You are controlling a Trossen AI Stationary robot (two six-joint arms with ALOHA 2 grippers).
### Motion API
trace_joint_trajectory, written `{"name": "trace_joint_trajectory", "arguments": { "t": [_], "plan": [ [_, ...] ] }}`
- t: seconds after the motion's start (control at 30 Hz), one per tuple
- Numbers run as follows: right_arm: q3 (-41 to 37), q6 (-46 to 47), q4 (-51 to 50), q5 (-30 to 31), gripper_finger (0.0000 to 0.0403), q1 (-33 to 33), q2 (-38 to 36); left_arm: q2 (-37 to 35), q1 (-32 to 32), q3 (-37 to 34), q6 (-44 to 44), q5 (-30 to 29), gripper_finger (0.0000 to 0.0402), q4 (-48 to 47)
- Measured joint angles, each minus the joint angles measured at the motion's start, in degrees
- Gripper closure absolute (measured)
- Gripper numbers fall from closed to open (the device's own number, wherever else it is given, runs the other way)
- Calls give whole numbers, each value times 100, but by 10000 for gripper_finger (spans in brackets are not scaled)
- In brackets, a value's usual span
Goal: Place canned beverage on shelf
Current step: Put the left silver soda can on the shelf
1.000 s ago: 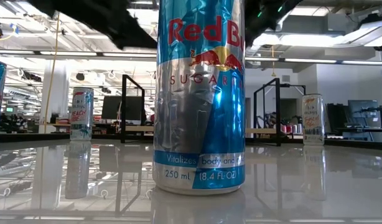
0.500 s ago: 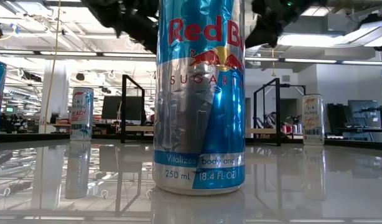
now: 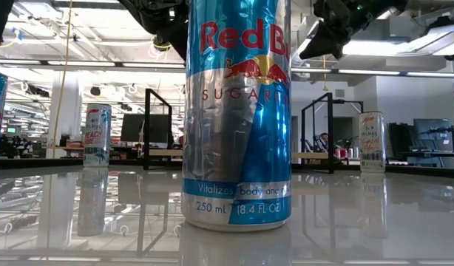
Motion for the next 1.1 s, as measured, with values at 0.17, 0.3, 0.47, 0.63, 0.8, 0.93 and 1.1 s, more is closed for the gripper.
{"name": "trace_joint_trajectory", "arguments": {
  "t": [0.17,0.3,0.47,0.63,0.8,0.93,1.1],
  "plan": [
    [0,92,51,-4,378,6,33,0,213,1,-17,63,401,-201],
    [0,153,170,-17,379,39,31,0,375,1,-47,68,401,-207],
    [0,153,180,-26,374,96,31,0,573,1,-166,82,401,-272],
    [0,157,178,-30,379,94,33,0,724,1,-205,32,401,-388],
    [0,218,141,-43,377,94,33,0,837,1,-211,36,401,-451],
    [0,262,128,-43,376,94,33,0,954,1,-216,19,401,-451],
    [0,264,130,-43,379,94,33,0,1123,1,-226,23,401,-450]
  ]
}}
